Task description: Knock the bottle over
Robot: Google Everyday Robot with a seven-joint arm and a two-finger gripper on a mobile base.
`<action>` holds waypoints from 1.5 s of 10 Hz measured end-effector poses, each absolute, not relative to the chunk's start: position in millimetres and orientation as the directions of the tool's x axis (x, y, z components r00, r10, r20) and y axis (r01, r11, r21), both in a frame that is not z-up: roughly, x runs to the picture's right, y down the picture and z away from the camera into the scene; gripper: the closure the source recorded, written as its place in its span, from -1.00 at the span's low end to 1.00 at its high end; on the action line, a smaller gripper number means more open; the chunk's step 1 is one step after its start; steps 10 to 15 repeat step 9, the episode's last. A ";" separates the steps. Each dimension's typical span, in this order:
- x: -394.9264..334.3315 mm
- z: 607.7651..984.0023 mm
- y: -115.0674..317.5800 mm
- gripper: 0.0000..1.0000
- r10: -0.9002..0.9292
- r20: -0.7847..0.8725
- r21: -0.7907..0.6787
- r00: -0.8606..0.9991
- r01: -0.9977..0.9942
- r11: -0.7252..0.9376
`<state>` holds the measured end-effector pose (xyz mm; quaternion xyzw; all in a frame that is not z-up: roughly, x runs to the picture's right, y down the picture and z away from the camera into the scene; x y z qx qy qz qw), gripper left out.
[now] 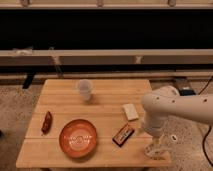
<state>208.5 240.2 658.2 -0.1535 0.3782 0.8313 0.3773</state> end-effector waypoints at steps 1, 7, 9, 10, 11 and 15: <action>215.5 654.5 244.7 -0.30 0.502 -0.534 0.526 -0.681 -0.732 -0.434; 258.4 633.3 265.1 -0.30 0.463 -0.474 0.587 -0.749 -0.661 -0.468; 257.2 633.8 264.6 -0.30 0.464 -0.476 0.585 -0.747 -0.663 -0.466; 257.2 633.8 264.6 -0.30 0.464 -0.476 0.585 -0.747 -0.663 -0.466; 257.2 633.8 264.6 -0.30 0.464 -0.476 0.585 -0.747 -0.663 -0.466; 257.2 633.8 264.6 -0.30 0.464 -0.476 0.585 -0.747 -0.663 -0.466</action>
